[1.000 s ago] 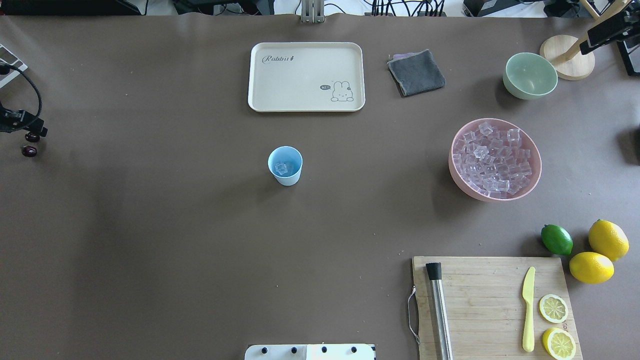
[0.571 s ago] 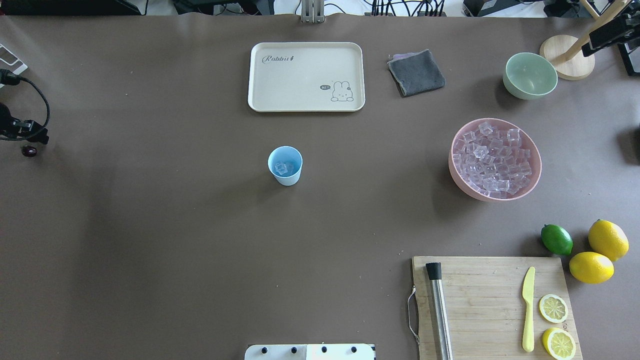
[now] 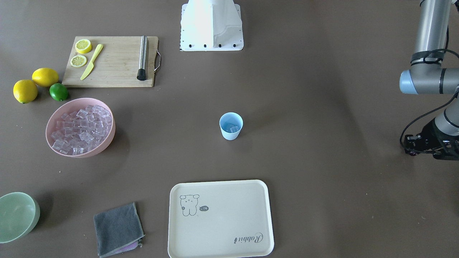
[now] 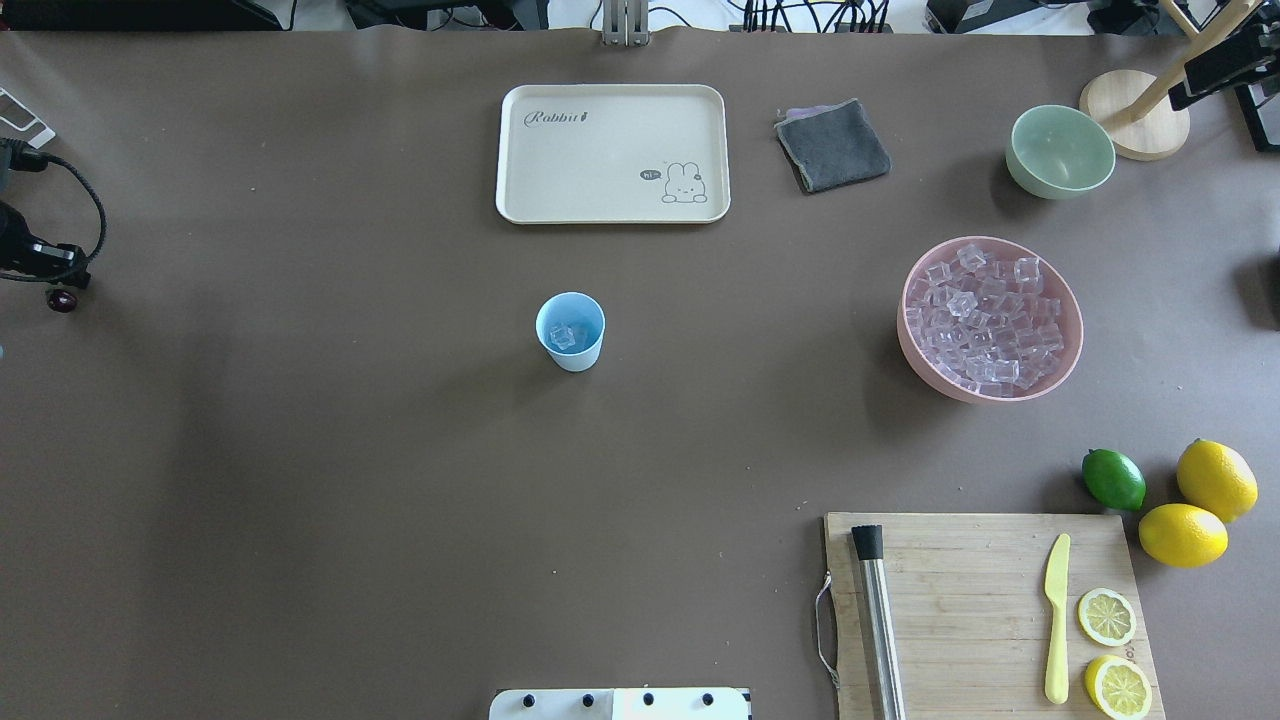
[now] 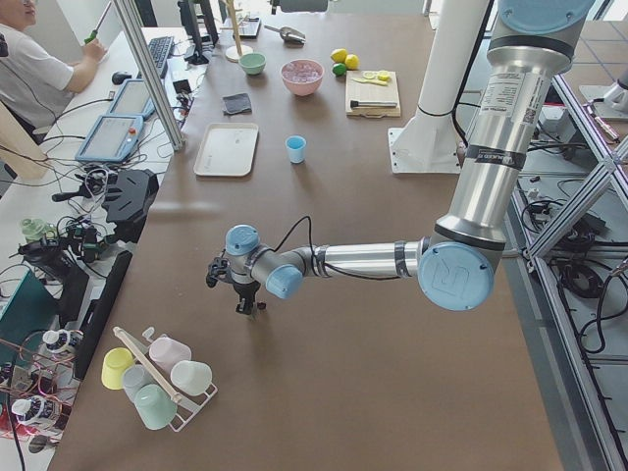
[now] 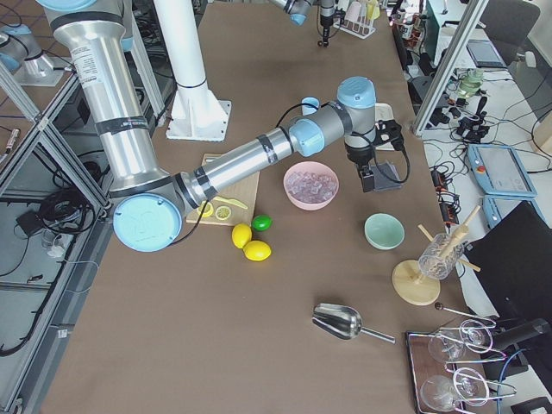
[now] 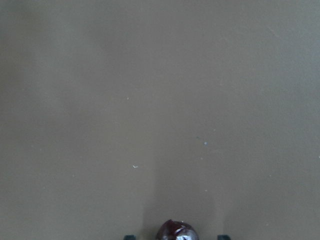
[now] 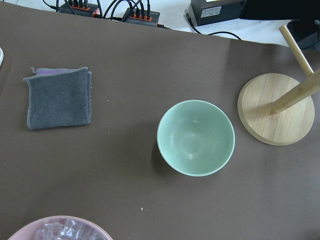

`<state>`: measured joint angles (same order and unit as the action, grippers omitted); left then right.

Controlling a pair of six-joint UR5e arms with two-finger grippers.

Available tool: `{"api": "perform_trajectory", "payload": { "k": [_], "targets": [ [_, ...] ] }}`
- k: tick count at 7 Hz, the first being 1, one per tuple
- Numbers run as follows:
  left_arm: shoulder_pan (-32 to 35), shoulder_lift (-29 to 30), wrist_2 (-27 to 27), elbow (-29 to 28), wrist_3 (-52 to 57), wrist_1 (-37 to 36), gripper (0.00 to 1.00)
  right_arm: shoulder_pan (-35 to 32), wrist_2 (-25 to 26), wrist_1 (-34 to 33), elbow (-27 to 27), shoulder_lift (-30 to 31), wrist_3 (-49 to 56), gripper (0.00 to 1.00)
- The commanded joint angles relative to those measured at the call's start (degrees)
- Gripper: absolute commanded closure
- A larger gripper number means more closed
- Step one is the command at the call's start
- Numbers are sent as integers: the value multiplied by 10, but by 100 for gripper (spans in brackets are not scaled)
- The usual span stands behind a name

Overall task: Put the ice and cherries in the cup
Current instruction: 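Lower the left gripper onto the cherries and grasp them by the stems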

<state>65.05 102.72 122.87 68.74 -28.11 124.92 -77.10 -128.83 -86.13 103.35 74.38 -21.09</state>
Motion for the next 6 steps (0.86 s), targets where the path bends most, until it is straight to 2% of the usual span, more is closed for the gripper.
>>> {"api": "perform_trajectory", "payload": {
  "k": [1, 2, 4, 6],
  "targets": [
    [2, 10, 2, 5, -1, -4, 100, -1, 0, 0, 1, 0, 0, 0],
    [18, 17, 4, 25, -2, -4, 100, -1, 0, 0, 1, -1, 0, 0],
    [68, 15, 42, 115, -13, -12, 100, -1, 2, -2, 1, -5, -1, 0],
    [75, 17, 44, 237, -130, -24, 100, 12, -1, -4, 1, -8, -3, 0]
  ]
}}
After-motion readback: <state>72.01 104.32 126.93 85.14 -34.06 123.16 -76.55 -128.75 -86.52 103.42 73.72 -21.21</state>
